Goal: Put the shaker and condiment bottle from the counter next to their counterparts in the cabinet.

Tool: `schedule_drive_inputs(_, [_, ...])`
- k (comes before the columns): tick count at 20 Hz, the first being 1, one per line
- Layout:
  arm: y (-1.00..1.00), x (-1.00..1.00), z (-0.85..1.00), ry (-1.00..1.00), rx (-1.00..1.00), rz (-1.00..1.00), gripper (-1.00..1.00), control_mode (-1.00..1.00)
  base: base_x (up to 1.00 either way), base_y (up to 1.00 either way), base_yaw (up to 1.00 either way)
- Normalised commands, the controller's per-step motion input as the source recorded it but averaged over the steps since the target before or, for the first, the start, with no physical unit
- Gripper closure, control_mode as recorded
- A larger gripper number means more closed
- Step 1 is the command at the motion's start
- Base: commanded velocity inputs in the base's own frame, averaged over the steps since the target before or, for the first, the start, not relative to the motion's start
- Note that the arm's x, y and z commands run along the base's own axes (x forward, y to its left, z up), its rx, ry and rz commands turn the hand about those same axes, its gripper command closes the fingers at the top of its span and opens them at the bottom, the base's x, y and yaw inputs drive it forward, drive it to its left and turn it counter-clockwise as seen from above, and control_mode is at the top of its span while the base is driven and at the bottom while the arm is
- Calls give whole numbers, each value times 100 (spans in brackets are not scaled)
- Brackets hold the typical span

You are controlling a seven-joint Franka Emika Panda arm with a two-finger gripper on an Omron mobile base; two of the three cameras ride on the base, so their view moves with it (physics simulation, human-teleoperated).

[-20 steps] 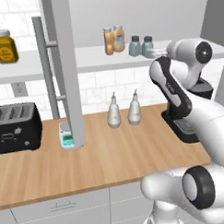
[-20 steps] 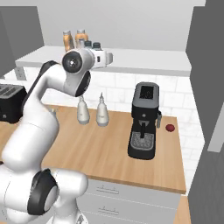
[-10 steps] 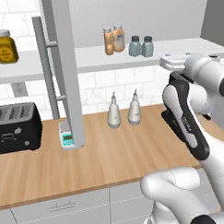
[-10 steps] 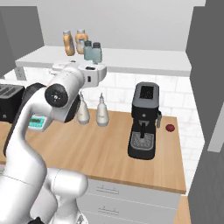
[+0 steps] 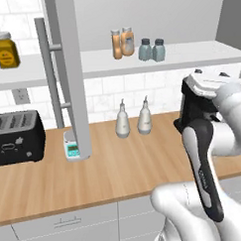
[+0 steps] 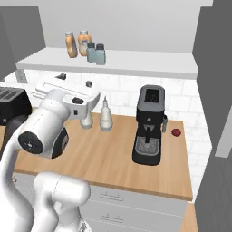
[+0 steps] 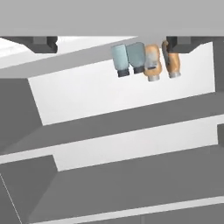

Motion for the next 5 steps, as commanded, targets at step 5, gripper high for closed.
schedule_drive_inputs(5, [0,-100,0,-7,16,-9,-100,-100,0,0,0])
